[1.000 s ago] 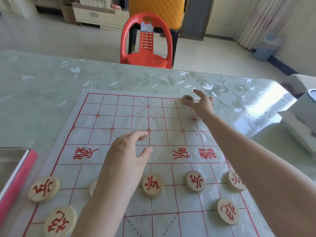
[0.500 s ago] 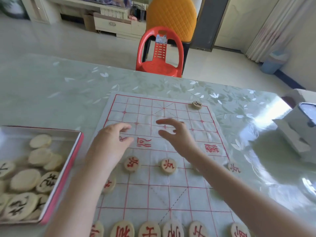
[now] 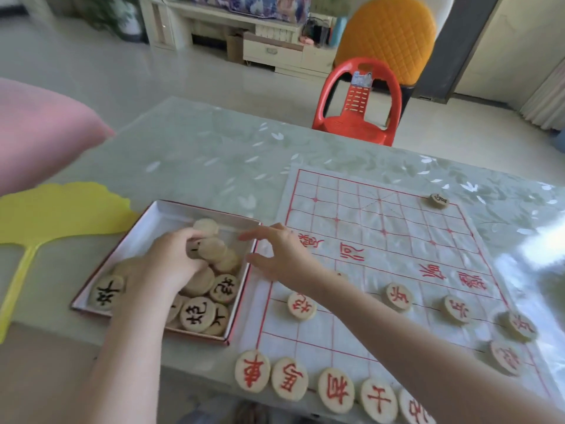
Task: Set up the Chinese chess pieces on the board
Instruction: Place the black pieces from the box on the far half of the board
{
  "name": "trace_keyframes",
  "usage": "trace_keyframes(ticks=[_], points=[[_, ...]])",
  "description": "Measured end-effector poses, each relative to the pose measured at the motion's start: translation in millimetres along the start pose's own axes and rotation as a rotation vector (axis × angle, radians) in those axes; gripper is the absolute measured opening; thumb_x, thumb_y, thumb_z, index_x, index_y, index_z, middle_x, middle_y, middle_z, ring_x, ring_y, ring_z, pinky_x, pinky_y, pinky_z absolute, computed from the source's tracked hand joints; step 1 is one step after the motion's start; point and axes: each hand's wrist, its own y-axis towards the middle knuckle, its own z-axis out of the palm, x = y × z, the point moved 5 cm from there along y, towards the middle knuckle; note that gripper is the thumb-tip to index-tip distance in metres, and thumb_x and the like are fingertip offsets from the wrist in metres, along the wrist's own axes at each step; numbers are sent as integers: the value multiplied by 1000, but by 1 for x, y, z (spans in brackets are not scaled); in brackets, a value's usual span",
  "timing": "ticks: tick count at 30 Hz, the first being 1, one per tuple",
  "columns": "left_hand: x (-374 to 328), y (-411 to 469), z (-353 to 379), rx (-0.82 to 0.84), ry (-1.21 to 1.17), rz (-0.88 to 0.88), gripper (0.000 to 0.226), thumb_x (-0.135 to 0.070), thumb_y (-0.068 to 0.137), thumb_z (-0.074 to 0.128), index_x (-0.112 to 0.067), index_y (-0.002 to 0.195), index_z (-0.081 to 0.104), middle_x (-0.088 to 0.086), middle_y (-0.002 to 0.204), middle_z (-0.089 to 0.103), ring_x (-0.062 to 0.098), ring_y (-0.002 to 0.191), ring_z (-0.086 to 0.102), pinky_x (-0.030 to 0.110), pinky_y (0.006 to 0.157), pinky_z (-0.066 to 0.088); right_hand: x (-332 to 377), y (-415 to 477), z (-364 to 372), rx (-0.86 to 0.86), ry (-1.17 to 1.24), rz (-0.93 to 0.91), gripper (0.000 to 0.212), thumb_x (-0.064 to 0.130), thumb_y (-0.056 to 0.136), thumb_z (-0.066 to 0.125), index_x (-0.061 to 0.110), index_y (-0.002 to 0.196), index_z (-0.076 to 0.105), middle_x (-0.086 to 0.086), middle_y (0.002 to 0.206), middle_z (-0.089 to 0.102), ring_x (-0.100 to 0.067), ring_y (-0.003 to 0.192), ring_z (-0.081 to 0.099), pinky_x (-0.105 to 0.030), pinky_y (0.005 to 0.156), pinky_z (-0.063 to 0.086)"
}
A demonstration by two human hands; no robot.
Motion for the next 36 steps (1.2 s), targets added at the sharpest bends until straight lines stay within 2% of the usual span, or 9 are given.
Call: trace_keyframes(ticks=[4,11,16,21,26,28,30,33,36], points=[[0,9,10,52,-40,73,50,-11,68,75,-20,116,62,9,118,62,28,112,57,37,94,45,3,19,25,19,-194,-11,37,22,86,56,23,123,56,7,123,60,-20,121,39,-31,95,23],[-7,12,13,-39,6,147,38,-23,70,74,-20,106,63,4,109,60,26,103,56,32,82,45,10,34,39,8,-318,-12,43,33,81,57,20,121,49,5,112,64,-19,115,44,-32,93,19],[0,10,-4,-114,-93,-22,22,-34,86,55,-21,101,64,4,98,66,25,93,60,32,78,46,12,32,43,-3,-541,-129,47,45,81,56,20,121,51,3,108,66,-20,108,50,-27,93,15],[16,20,-10,-110,-693,-233,31,-15,93,33,-5,108,57,14,86,68,12,52,64,40,69,54,18,27,50,-26,-590,-167,43,45,85,51,14,115,59,-3,111,62,-23,109,48,-32,98,26],[14,20,-9,-99,-906,-237,26,-8,95,35,-13,115,51,16,105,59,5,47,65,15,43,48,17,36,51,9,-684,-135,39,44,86,45,15,103,64,-5,102,63,-24,103,50,-32,97,27],[16,19,-14,-115,-935,-224,26,-6,92,44,-9,117,49,14,107,59,5,50,65,16,48,49,21,36,50,-48,-704,-170,42,38,91,31,12,94,64,-6,92,65,-26,95,54,-30,89,24],[20,18,-19,-126,-919,-207,40,-4,85,57,-9,123,48,9,102,60,5,54,63,22,64,54,22,38,46,-97,-670,-166,42,31,96,23,12,105,60,-7,94,68,-28,96,57,-30,86,23],[21,13,-25,-131,-782,-185,57,-1,74,70,-19,123,49,6,111,59,15,73,62,34,86,51,17,43,41,-102,-619,-133,36,19,98,31,15,132,43,-7,116,63,-27,111,53,-31,91,29],[21,11,-28,-151,-684,-182,60,-3,71,71,-23,122,50,5,117,60,27,101,61,42,95,49,15,49,36,-57,-603,-103,55,2,89,41,19,140,33,-5,129,54,-25,118,48,-30,94,32]])
